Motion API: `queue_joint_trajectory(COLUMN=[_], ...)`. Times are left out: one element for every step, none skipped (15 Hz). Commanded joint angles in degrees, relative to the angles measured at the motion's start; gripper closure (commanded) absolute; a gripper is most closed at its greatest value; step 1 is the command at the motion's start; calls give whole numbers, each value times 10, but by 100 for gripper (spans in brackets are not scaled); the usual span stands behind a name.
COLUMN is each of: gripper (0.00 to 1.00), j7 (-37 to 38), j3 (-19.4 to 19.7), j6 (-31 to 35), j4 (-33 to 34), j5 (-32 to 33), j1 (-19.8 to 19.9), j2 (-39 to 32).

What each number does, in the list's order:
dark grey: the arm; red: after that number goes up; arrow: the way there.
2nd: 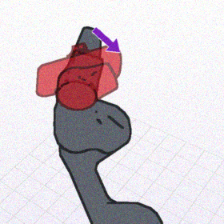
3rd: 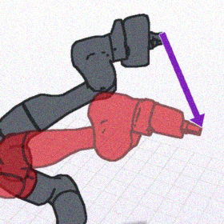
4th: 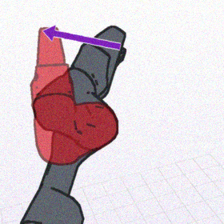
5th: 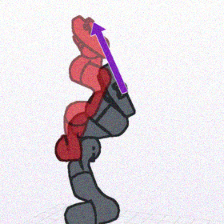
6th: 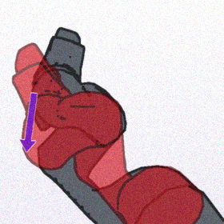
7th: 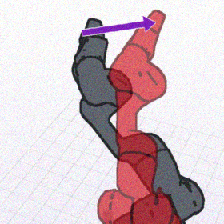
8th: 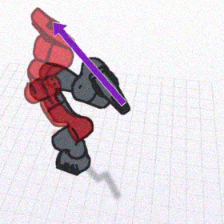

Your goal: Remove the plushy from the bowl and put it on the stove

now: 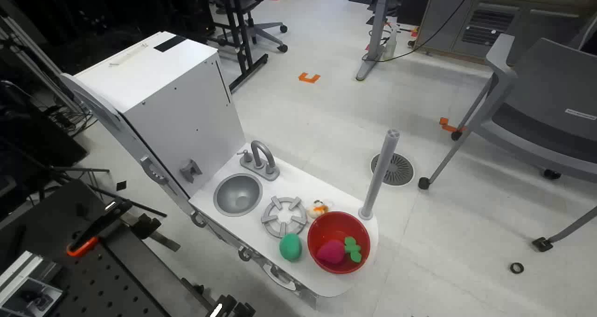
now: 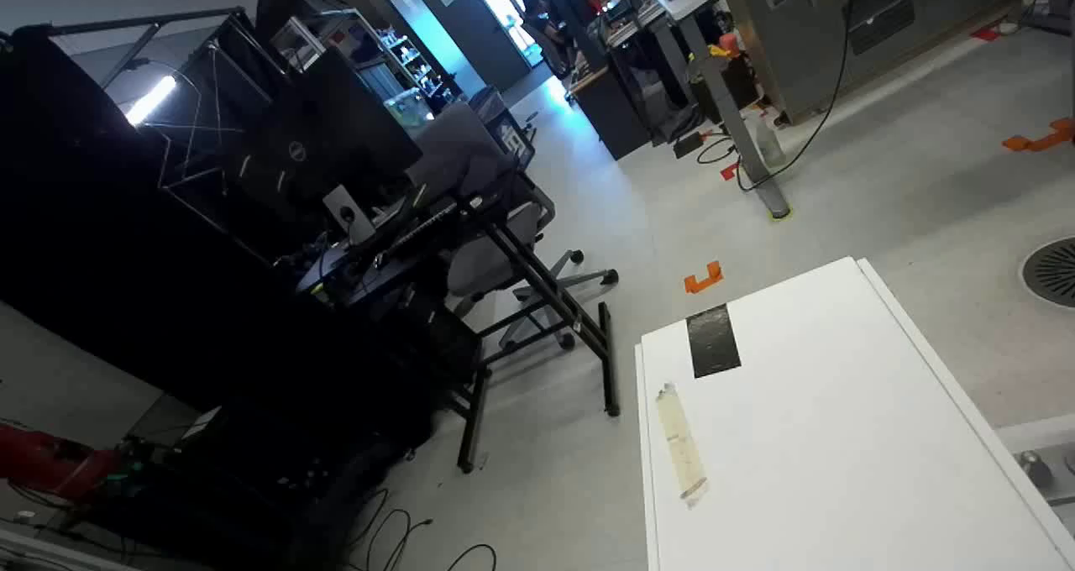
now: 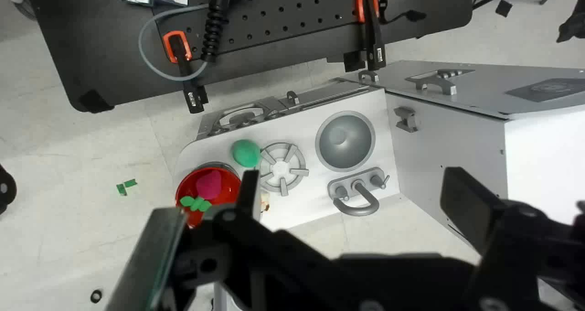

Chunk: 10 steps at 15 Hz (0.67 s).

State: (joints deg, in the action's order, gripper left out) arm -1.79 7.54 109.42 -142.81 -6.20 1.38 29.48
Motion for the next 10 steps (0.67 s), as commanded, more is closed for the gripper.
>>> queue_joint_trajectory(gripper=[0,0,0,0,0,0,0,0,0,0], j7=[-4,-4,-4,-4,-4,-4,-4,-4,5,11], j3=[-9,-9,-9,-9,-9,-9,-9,-9,-15,-19], j6=[-2,-2,-2,-2,-2,-2,-2,-2,21,41], j4=[2,2,3,3,3,3,3,3,-3,-6], j5=[-4,-4,-4,-4,-4,-4,-4,-4,-1,2], j1=[10,10,10,10,10,10,10,10,11,12], j2=[-1,-1,-1,-1,-1,-1,-1,-1,-9,-20])
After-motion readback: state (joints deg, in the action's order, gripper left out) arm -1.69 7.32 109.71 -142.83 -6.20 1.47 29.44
